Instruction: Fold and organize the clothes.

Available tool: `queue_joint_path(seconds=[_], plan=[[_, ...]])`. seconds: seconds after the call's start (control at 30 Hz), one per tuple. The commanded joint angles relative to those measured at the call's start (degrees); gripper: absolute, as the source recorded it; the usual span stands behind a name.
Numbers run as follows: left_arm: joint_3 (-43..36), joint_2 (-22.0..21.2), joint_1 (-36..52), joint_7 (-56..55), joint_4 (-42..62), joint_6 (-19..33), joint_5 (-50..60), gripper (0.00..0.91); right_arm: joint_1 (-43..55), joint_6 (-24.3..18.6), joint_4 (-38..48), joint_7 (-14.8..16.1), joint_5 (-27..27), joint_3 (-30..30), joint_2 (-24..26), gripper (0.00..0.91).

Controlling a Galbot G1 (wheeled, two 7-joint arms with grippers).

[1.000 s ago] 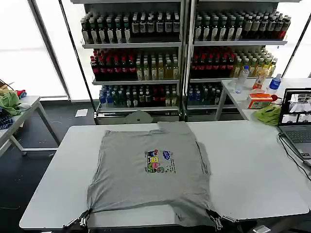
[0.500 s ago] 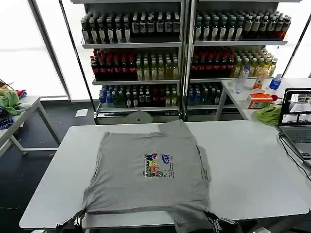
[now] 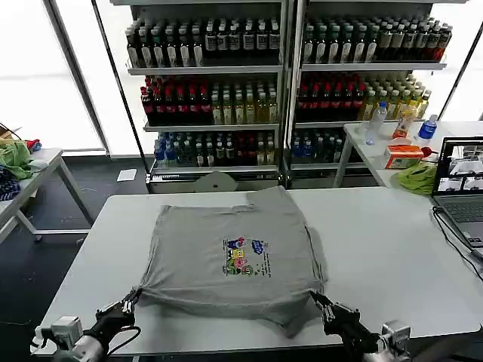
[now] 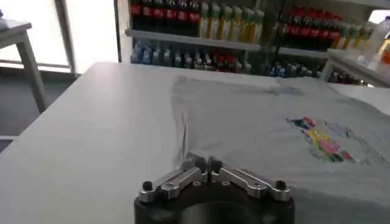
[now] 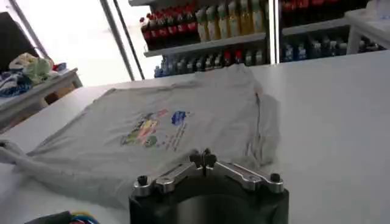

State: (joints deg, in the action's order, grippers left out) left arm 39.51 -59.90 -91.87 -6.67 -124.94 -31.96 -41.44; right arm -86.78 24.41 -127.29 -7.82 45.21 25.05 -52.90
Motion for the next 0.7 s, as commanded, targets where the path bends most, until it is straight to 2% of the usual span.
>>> queue_joint_path(seconds=[0.03,0.4,0.63,0.7], plan=[[-1.8,2.7,9.8,-0.2,3.0,-1.1,-2.2,0.010,8.9,0.6,3.2,-0.7,0.5,-2.5,-0.6,0.000],[-5.6,4.7,18.3,-0.3,13.0,-1.0,-4.0,0.010,18.0,1.0,10.7,-2.3,-0.5,-7.9,-2.4,0.000],[-10.0,2.3,23.1,-0.2,19.1,-0.7,-4.0,0.030,20.8,-0.3,16.4,-2.7,-4.7,-11.7,-5.1,0.000],[-10.8,1.6,24.1,-0.4,20.4,-0.5,-3.6,0.071,21.9,-0.6,18.1,-3.0,-5.4,-12.3,-6.1,0.000]])
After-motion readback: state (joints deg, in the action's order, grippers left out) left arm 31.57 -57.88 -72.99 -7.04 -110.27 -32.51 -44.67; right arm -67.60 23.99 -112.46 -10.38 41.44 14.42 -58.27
